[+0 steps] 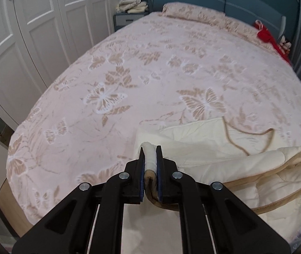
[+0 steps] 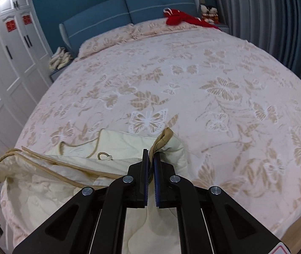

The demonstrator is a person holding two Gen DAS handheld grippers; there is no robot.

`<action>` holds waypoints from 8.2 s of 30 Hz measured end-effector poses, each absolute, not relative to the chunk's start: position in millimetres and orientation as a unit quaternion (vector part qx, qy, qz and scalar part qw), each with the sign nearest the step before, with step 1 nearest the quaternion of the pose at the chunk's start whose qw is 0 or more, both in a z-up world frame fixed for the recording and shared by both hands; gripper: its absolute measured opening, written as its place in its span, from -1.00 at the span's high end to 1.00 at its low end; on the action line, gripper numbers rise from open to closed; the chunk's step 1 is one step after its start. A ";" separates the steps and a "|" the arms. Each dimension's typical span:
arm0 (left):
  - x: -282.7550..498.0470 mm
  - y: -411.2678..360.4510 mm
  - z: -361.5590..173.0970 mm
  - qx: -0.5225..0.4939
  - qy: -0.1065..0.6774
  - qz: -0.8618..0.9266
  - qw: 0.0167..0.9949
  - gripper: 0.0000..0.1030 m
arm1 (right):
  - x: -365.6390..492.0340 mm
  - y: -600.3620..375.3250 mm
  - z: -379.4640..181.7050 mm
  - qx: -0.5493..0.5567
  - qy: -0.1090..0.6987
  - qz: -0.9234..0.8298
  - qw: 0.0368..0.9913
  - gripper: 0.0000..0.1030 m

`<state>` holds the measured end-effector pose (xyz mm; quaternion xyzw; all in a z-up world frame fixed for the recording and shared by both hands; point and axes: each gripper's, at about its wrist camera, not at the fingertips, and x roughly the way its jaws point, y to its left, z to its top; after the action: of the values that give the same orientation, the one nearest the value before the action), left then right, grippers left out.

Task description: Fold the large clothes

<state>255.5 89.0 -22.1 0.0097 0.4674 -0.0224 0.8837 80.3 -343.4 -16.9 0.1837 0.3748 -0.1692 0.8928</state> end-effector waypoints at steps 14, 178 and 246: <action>283.1 76.1 -96.0 0.025 0.504 -0.010 0.863 0.80 | 127.9 -354.3 -90.9 0.204 0.422 -0.188 0.863 0.92; 142.0 48.3 30.1 -0.110 0.438 -0.186 0.873 0.52 | 121.7 -165.1 -107.3 0.165 0.512 -0.024 0.843 0.94; 80.0 -69.7 7.0 0.028 0.504 -0.193 0.842 -0.14 | 16.8 -303.0 -4.3 0.175 0.466 -0.042 0.866 0.73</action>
<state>80.0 -69.7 7.0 0.0283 0.5038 -0.1926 0.8416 16.8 -303.0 -4.3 0.1749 0.4663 -0.0424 0.8661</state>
